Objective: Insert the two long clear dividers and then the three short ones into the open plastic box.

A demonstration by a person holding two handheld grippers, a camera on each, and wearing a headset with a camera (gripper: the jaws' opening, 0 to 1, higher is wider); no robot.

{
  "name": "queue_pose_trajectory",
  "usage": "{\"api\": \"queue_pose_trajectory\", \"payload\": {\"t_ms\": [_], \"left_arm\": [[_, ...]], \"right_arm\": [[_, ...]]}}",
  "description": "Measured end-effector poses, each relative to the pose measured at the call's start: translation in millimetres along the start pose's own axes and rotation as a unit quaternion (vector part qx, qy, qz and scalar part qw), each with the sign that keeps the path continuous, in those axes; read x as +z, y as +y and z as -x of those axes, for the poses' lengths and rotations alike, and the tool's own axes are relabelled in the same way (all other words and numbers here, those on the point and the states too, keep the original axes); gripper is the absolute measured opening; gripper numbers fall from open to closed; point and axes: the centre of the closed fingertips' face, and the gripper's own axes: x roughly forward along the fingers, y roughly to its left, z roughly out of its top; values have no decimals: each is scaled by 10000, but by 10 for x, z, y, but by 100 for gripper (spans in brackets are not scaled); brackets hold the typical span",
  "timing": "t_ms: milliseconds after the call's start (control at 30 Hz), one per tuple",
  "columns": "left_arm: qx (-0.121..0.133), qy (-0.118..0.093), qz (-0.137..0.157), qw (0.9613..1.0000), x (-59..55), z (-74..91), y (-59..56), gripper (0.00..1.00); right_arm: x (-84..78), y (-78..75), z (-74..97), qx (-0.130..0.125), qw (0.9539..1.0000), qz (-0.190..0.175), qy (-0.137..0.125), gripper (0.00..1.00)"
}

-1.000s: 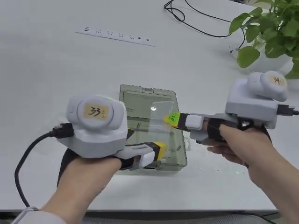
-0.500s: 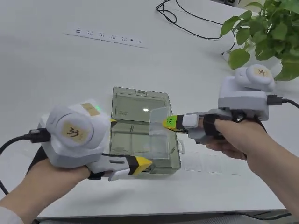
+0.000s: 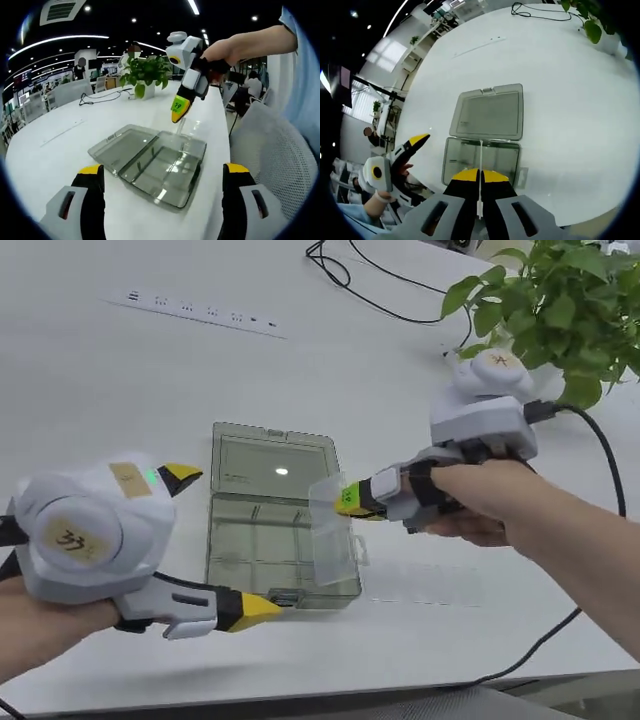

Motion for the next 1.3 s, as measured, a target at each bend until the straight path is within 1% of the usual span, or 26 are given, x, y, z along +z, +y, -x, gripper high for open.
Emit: {"api": "queue_pose_trajectory", "payload": {"t_ms": [100,167,267,333,433,567,633,700,800,967,1033,1100,1300], "left_arm": [[7,1,29,10000,-23,8,-3,100],[-2,-3,52,10000,-39,14,-24,100],[-31,-41,110,9999,-55,25,-58,99],[-44,-52,143,9999,-72,28,-78,99],[-48,-56,182,9998,-91,28,-88,98],[-26,-84,226,9997,-124,44,-71,97],[10,-77,239,9997,-143,59,-56,96],[34,-110,299,9995,-153,80,-37,96],[87,-110,342,9993,-176,100,-22,95],[100,-123,424,9990,-208,125,-57,94],[98,-96,436,9990,-229,125,-70,93],[103,-109,477,9987,-241,129,-83,93],[132,-129,514,9985,-262,142,-80,92]], "right_arm": [[-13,0,-37,-68,9997,-175,124,2],[-2,-5,-50,-151,9996,-192,150,2],[-36,9,-58,-271,9992,-190,222,2],[-61,-2,-80,-332,9987,-262,266,2],[-101,-12,-138,-402,9982,-211,392,2],[-66,-7,-169,-450,9984,-179,307,2],[-93,-4,-188,-514,9980,-107,353,2],[-93,-44,-197,-606,9974,-85,378,2],[-119,-58,-218,-614,9973,-163,372,2],[-154,-67,-258,-621,9970,-210,422,2],[-169,-39,-265,-616,9970,-196,434,2],[-170,-53,-285,-647,9967,-175,464,2],[-189,-47,-312,-697,9959,-230,525,2]]}}
